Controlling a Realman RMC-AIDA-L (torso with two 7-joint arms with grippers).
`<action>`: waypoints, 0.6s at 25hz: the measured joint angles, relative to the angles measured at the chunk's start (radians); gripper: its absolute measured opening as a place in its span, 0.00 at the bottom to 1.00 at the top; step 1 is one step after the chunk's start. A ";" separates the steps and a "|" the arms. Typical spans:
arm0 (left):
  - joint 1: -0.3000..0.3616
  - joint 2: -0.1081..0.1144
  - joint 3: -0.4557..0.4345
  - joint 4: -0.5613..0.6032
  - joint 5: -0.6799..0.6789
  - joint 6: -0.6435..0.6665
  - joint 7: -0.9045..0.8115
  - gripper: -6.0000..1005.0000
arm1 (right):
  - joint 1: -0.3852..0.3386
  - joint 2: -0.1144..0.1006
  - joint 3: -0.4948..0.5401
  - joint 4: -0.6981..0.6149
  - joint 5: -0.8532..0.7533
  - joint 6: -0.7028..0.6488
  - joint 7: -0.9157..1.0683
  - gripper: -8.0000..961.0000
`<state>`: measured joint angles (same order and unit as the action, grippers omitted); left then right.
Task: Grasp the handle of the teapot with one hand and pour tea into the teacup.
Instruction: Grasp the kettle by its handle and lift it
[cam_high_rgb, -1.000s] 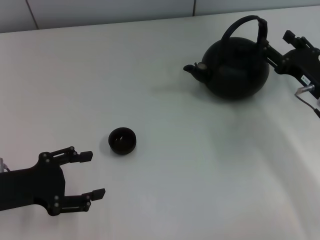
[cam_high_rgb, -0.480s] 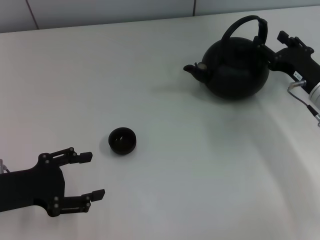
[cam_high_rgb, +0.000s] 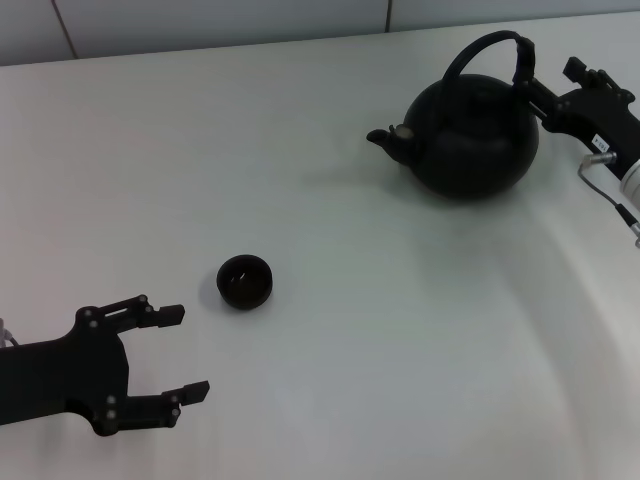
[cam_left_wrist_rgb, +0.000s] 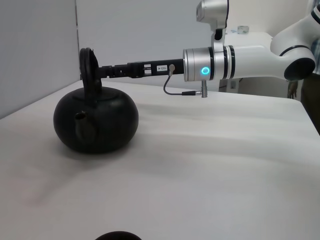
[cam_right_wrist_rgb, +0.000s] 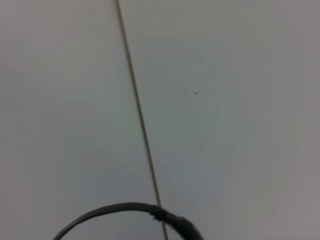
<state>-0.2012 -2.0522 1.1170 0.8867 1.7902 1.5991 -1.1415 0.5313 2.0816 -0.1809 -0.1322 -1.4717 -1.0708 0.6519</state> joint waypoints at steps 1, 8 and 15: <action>0.000 0.000 0.000 0.000 0.000 -0.001 0.000 0.84 | 0.002 0.000 0.000 0.000 0.006 0.005 0.000 0.80; 0.000 0.002 0.000 -0.001 0.000 -0.004 0.002 0.84 | 0.017 -0.001 -0.029 0.005 0.011 0.018 0.000 0.78; 0.002 0.002 0.000 -0.001 0.000 -0.004 0.006 0.84 | 0.019 -0.001 -0.039 0.005 0.010 0.015 -0.005 0.59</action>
<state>-0.1992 -2.0501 1.1167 0.8854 1.7901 1.5952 -1.1355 0.5503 2.0801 -0.2199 -0.1267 -1.4613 -1.0557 0.6473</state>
